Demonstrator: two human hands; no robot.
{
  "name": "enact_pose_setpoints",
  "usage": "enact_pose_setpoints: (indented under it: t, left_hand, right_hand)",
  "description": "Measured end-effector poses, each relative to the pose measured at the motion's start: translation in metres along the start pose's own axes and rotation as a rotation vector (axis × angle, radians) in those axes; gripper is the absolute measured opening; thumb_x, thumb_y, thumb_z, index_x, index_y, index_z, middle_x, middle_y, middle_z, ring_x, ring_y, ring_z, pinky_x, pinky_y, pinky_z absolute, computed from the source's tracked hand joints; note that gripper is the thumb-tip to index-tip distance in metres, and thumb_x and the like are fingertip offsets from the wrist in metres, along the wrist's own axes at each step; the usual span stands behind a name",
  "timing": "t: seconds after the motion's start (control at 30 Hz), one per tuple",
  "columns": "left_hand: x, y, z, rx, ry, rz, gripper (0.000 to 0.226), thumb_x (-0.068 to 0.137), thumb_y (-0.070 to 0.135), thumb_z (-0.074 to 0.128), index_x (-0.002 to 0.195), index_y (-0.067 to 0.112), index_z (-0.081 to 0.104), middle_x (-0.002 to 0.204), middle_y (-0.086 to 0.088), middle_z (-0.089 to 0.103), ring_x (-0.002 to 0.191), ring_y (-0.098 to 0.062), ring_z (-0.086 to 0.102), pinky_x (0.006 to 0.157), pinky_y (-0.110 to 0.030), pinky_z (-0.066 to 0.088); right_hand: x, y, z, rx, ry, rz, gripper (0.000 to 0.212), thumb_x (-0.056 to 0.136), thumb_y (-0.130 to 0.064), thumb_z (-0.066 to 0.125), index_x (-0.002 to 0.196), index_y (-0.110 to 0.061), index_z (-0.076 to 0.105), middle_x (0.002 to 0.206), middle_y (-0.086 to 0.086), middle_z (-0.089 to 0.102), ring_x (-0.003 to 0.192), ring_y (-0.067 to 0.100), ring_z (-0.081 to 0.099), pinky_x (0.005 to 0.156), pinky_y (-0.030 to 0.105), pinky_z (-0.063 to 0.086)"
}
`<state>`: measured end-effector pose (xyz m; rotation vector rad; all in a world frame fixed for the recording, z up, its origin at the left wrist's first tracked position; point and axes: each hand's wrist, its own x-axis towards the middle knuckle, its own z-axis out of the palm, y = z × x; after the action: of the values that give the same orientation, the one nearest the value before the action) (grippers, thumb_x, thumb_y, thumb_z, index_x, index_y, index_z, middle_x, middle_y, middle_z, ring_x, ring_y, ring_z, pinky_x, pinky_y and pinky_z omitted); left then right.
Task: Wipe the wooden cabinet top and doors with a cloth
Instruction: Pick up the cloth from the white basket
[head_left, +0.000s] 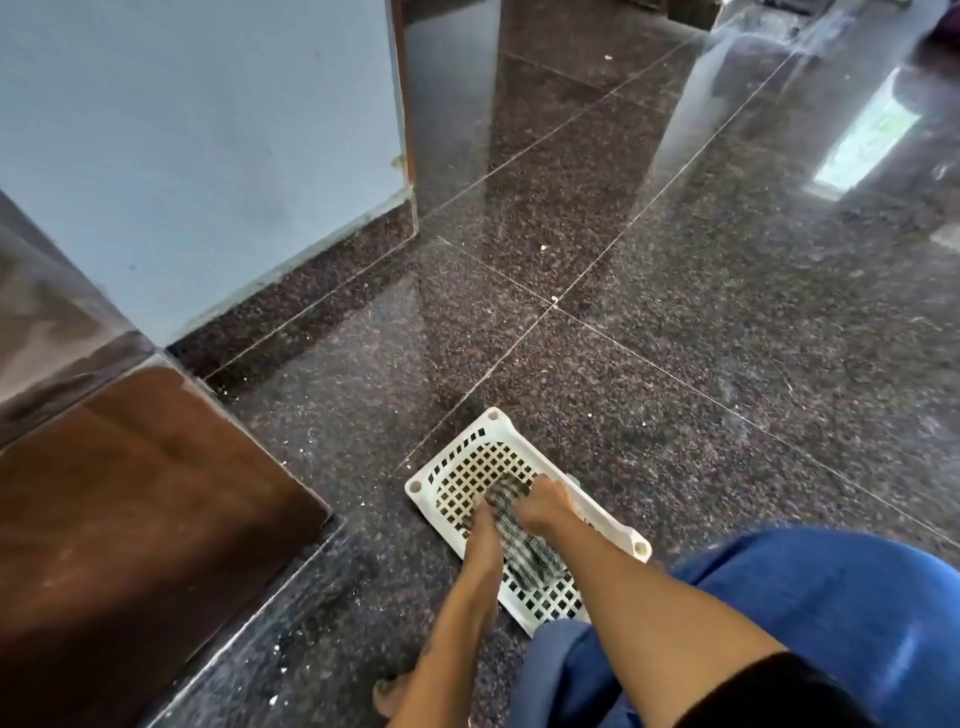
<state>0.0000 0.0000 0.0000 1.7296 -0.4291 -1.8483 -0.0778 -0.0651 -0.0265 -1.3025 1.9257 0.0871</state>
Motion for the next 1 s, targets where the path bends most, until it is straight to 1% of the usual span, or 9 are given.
enact_pose_setpoints:
  t: [0.07, 0.1, 0.17, 0.23, 0.37, 0.5, 0.7, 0.87, 1.0]
  left_hand:
    - [0.007, -0.001, 0.0, -0.033, -0.003, -0.039, 0.081, 0.089, 0.068, 0.005, 0.152, 0.017, 0.002, 0.159, -0.01, 0.003, 0.146, -0.027, 0.01, 0.117, -0.042, 0.013]
    - [0.011, -0.004, 0.0, -0.053, -0.01, -0.052, 0.083, 0.088, 0.07, 0.005, 0.152, 0.016, 0.002, 0.159, -0.01, 0.002, 0.146, -0.026, 0.009, 0.118, -0.042, 0.012]
    - [0.013, -0.007, 0.002, -0.112, -0.027, -0.074, 0.087, 0.087, 0.072, 0.007, 0.152, 0.014, 0.005, 0.159, -0.012, 0.004, 0.146, -0.026, 0.008, 0.119, -0.043, 0.01]
    - [0.012, -0.009, 0.004, -0.19, -0.042, -0.085, 0.088, 0.087, 0.072, 0.009, 0.152, 0.012, 0.009, 0.159, -0.013, 0.007, 0.146, -0.026, 0.009, 0.119, -0.042, 0.01]
    - [0.012, -0.005, 0.002, -0.273, -0.038, -0.091, 0.097, 0.081, 0.079, 0.014, 0.152, 0.014, 0.003, 0.159, -0.012, 0.003, 0.146, -0.028, 0.007, 0.119, -0.045, 0.008]
    - [0.01, 0.003, -0.003, -0.361, -0.022, -0.049, 0.093, 0.084, 0.077, 0.017, 0.151, 0.012, 0.013, 0.157, -0.013, 0.018, 0.144, -0.027, 0.018, 0.116, -0.042, 0.014]
    - [0.008, 0.008, -0.018, -0.477, 0.002, -0.061, 0.094, 0.084, 0.077, 0.018, 0.151, 0.012, 0.011, 0.158, -0.013, 0.013, 0.145, -0.026, 0.013, 0.116, -0.04, 0.013]
    - [0.006, 0.01, -0.028, -0.543, 0.012, -0.082, 0.101, 0.081, 0.08, 0.023, 0.151, 0.008, 0.007, 0.158, -0.015, 0.009, 0.146, -0.028, 0.011, 0.118, -0.043, 0.012]
    - [0.001, 0.017, -0.036, -0.515, 0.037, -0.043, 0.095, 0.085, 0.076, 0.022, 0.15, 0.008, 0.016, 0.156, -0.015, 0.02, 0.143, -0.028, 0.021, 0.115, -0.041, 0.018]
  right_hand:
    - [0.001, 0.001, 0.0, 0.001, -0.028, 0.012, 0.042, 0.093, -0.009, 0.05, 0.132, 0.0, 0.04, 0.141, 0.018, 0.037, 0.092, 0.019, 0.054, 0.069, 0.023, 0.045]
    - [0.003, 0.003, 0.001, -0.002, -0.033, 0.008, 0.034, 0.091, -0.007, 0.05, 0.124, 0.0, 0.045, 0.137, 0.018, 0.039, 0.087, 0.018, 0.051, 0.068, 0.023, 0.044]
    - [0.008, 0.007, 0.003, -0.019, -0.035, 0.02, 0.015, 0.089, 0.0, 0.05, 0.103, -0.004, 0.049, 0.13, 0.017, 0.043, 0.088, 0.019, 0.049, 0.072, 0.025, 0.047]
    - [0.01, 0.01, 0.004, -0.026, -0.021, 0.019, 0.01, 0.087, 0.003, 0.051, 0.094, -0.004, 0.05, 0.125, 0.017, 0.047, 0.092, 0.022, 0.054, 0.076, 0.028, 0.052]
    - [0.012, 0.013, 0.004, -0.06, -0.001, -0.017, 0.023, 0.087, 0.001, 0.055, 0.11, 0.001, 0.055, 0.122, 0.016, 0.052, 0.101, 0.027, 0.058, 0.084, 0.035, 0.054]
    - [0.011, 0.005, 0.003, -0.014, -0.02, -0.088, 0.025, 0.087, -0.008, 0.061, 0.112, -0.008, 0.059, 0.106, 0.008, 0.059, 0.084, 0.018, 0.057, 0.063, 0.025, 0.049]
    - [0.015, -0.009, 0.006, 0.019, -0.058, -0.217, 0.036, 0.086, -0.011, 0.065, 0.121, -0.015, 0.059, 0.117, 0.007, 0.059, 0.084, 0.014, 0.051, 0.068, 0.021, 0.04]
    - [0.013, -0.018, 0.004, 0.032, -0.092, -0.251, 0.029, 0.088, -0.01, 0.063, 0.117, -0.013, 0.058, 0.113, 0.009, 0.058, 0.085, 0.016, 0.052, 0.068, 0.024, 0.042]
    - [0.007, -0.032, -0.008, 0.039, -0.189, -0.281, 0.023, 0.09, -0.011, 0.057, 0.113, -0.008, 0.054, 0.103, 0.009, 0.055, 0.08, 0.014, 0.05, 0.061, 0.021, 0.043]
